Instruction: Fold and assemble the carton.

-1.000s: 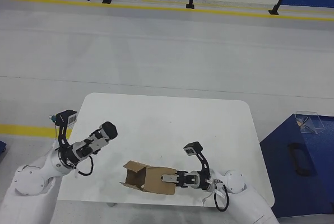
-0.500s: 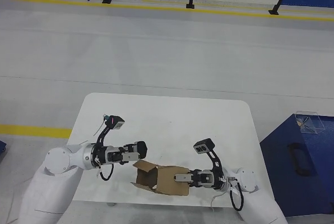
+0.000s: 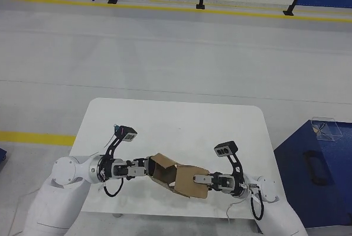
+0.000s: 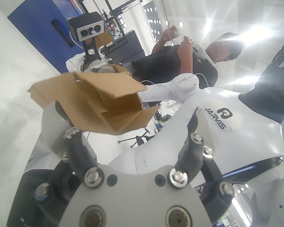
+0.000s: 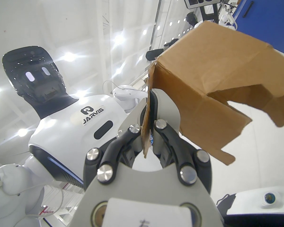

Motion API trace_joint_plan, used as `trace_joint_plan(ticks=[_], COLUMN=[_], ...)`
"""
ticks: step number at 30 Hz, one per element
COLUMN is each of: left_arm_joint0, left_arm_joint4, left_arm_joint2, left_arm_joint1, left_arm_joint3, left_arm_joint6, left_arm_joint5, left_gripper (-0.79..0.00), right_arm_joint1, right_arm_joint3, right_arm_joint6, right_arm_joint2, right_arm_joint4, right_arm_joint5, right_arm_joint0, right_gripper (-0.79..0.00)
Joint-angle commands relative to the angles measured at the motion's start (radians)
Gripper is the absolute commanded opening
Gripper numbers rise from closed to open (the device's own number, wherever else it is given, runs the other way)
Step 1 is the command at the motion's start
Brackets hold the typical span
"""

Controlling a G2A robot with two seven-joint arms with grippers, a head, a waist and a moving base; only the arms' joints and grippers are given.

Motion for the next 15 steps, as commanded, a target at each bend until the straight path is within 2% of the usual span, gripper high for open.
trace_joint_plan(ticks=[1, 8, 10, 15], left_arm_joint0=[0.015, 0.015, 0.015, 0.012], left_arm_joint4=[-0.003, -0.003, -0.003, 0.248], left_arm_joint2=[-0.013, -0.013, -0.013, -0.065], left_arm_joint1=[0.001, 0.001, 0.001, 0.023], left_arm_joint3=[-0.02, -0.02, -0.02, -0.07], left_arm_joint6=[0.031, 0.031, 0.031, 0.067], left_arm_joint5=[-0.031, -0.031, -0.031, 0.061], left_gripper=[0.0, 0.0, 0.0, 0.0], right_arm_joint1=[0.0, 0.0, 0.001, 0.007], right_arm_joint3=[0.0, 0.0, -0.014, -0.051], right_arm_joint6=[0.0, 0.0, -0.038, -0.071], right_arm_joint2=[0.0, 0.0, 0.002, 0.027], right_arm_joint4=[0.0, 0.0, -0.04, -0.133], right_arm_joint5=[0.0, 0.0, 0.011, 0.016], right_arm_joint0=[0.0, 0.0, -0.004, -0.014], right_gripper=[-0.785, -0.785, -0.785, -0.785])
